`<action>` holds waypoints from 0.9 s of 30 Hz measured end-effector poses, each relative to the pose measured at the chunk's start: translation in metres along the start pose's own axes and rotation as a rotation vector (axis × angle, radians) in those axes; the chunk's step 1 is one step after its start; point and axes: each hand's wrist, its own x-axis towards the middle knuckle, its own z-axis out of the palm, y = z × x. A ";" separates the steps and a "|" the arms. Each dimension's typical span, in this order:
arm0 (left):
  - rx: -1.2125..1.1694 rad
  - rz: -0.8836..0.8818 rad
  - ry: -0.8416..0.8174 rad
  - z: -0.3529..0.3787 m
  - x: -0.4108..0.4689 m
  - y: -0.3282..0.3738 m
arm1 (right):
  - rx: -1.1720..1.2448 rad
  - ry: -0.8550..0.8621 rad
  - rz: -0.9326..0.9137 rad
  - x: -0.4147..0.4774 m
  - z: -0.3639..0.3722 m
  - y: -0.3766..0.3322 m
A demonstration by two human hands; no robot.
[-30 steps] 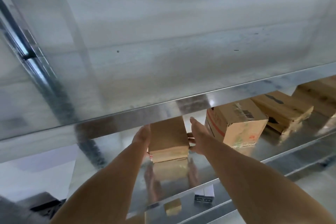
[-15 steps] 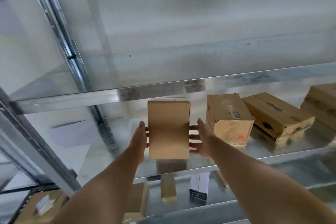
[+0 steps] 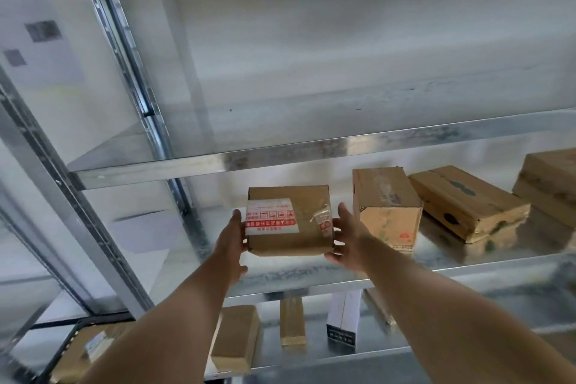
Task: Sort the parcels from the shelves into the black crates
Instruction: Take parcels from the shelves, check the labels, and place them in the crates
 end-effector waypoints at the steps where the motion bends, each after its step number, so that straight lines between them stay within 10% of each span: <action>1: -0.006 0.010 -0.004 0.000 -0.003 0.001 | 0.016 0.002 -0.013 -0.002 0.000 -0.001; 27: 0.030 0.092 0.044 -0.053 -0.049 -0.015 | -0.114 -0.031 -0.072 -0.025 0.045 0.028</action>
